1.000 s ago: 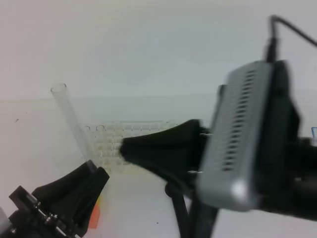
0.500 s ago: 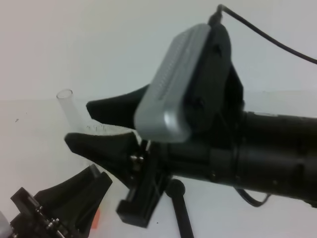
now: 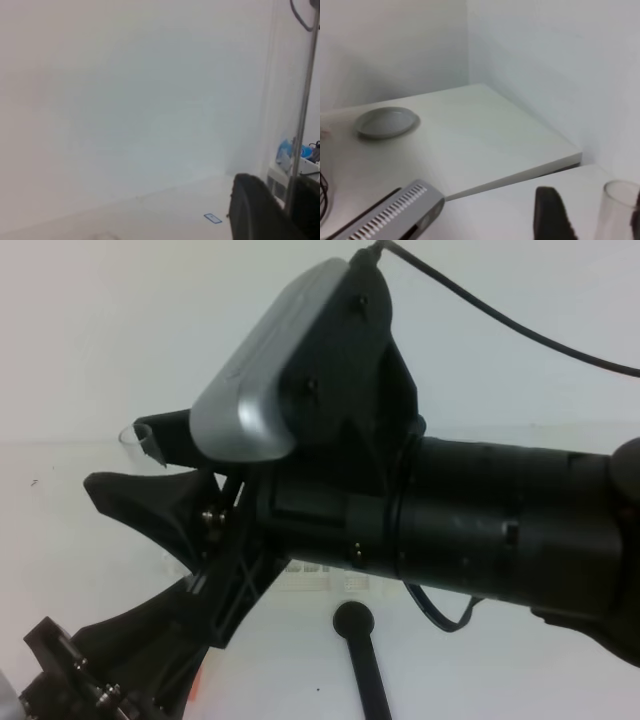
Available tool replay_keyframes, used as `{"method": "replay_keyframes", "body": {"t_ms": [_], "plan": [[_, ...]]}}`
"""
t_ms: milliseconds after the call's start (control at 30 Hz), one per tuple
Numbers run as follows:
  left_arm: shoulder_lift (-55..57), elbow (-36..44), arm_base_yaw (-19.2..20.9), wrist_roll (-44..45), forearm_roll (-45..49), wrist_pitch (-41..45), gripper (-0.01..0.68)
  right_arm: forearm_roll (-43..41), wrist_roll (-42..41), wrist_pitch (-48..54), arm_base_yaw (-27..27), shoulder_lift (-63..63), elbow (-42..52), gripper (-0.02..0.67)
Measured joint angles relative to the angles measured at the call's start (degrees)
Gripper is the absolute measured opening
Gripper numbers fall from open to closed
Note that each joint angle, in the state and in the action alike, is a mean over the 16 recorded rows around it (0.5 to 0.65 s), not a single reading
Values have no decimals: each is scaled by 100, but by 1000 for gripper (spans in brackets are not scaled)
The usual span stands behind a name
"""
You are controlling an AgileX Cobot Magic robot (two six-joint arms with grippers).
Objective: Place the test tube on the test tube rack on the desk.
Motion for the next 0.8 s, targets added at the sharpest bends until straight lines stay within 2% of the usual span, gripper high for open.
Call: {"method": "replay_keyframes", "body": {"t_ms": [533,800], "plan": [[0,0,0,-114,-90,34,1,33,-63,-73,0,138,-77,154],[-2,0,0,-217,-359,118,53,72,-145,-81,0,151,-79,124]]}}
